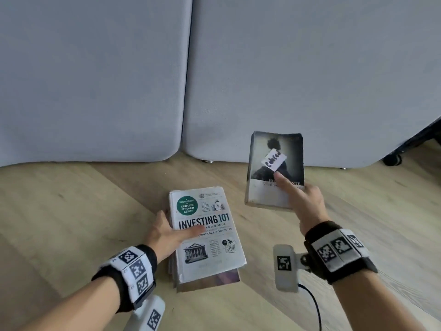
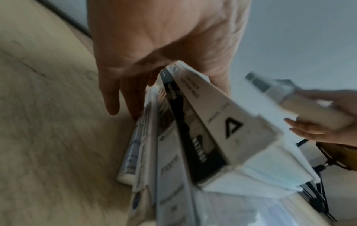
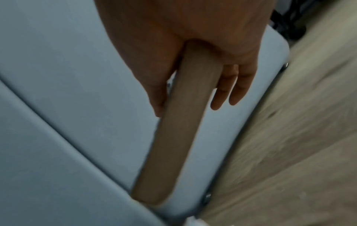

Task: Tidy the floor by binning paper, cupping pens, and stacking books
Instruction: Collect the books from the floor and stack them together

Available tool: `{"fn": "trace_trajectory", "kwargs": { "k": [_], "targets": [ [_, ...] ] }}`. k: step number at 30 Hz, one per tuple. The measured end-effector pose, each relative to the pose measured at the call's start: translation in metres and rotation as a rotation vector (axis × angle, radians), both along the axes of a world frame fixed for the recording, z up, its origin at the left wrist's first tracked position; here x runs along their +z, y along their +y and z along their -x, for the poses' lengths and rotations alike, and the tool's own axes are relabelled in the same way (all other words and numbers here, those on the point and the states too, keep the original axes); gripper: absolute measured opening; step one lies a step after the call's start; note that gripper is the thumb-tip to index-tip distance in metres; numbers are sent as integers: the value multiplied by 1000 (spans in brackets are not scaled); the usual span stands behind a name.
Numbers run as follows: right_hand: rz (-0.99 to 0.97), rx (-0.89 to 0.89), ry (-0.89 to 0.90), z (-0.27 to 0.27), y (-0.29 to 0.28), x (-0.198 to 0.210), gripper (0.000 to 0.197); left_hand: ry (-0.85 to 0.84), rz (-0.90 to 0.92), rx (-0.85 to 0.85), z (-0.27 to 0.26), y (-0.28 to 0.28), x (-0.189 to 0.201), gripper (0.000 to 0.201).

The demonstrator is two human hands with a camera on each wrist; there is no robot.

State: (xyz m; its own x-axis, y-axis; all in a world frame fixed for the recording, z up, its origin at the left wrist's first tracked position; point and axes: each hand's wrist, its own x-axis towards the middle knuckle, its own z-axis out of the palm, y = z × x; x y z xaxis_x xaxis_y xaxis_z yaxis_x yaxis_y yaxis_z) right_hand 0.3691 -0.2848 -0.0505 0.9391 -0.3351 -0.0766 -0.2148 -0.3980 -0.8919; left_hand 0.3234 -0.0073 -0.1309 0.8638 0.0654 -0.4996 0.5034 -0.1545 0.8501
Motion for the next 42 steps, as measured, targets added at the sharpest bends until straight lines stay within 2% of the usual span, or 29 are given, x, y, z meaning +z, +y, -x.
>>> {"fn": "trace_trajectory", "kwargs": {
  "k": [2,4,5,7,9,12,15,18,19,21,22,23,25,29,30,32,34,35,37,39,42],
  "targets": [
    [-186,109,14,14,20,16,54,-42,72,27,3,-3,1,80],
    [-189,270,153,29,40,4,46,-66,120,52,9,-5,8,65],
    [-150,356,278,37,49,-6,49,-45,121,42,12,-5,11,64],
    [-149,443,457,45,60,-33,59,51,119,-8,13,-2,12,85],
    [-311,386,506,45,64,-50,61,127,142,-61,11,-1,10,115],
    [-572,303,566,40,69,-57,63,142,208,-8,8,-1,5,125],
    [-633,323,598,39,77,-62,58,148,216,29,10,-1,5,118],
    [-614,396,638,45,93,-70,58,175,334,45,9,5,11,74],
    [-642,378,621,46,97,-73,63,211,335,39,6,11,7,75],
    [-704,314,591,48,98,-80,72,247,308,34,-3,20,-6,95],
    [-724,294,571,50,97,-81,74,243,308,9,-7,24,-18,97],
    [-740,285,551,54,95,-80,75,258,306,-29,-8,26,-28,96],
    [-771,297,528,63,94,-81,72,270,309,-86,-4,23,-18,92],
    [-839,292,512,85,90,-85,78,174,333,-121,15,13,-8,87],
    [-851,291,522,89,90,-82,83,139,315,-121,20,12,2,86],
    [-877,309,531,96,89,-61,89,43,323,-151,28,9,37,70],
    [-897,348,522,101,90,-25,88,-69,378,-174,33,13,79,52],
    [-902,389,498,103,91,-2,86,-117,400,-161,35,16,101,49],
    [-924,452,422,101,92,49,81,-162,437,-140,39,21,149,56],
    [-954,448,363,98,93,100,85,-226,409,-137,41,24,203,66],
    [-905,500,382,99,101,183,79,-324,327,-187,46,31,293,62]
  ]
}}
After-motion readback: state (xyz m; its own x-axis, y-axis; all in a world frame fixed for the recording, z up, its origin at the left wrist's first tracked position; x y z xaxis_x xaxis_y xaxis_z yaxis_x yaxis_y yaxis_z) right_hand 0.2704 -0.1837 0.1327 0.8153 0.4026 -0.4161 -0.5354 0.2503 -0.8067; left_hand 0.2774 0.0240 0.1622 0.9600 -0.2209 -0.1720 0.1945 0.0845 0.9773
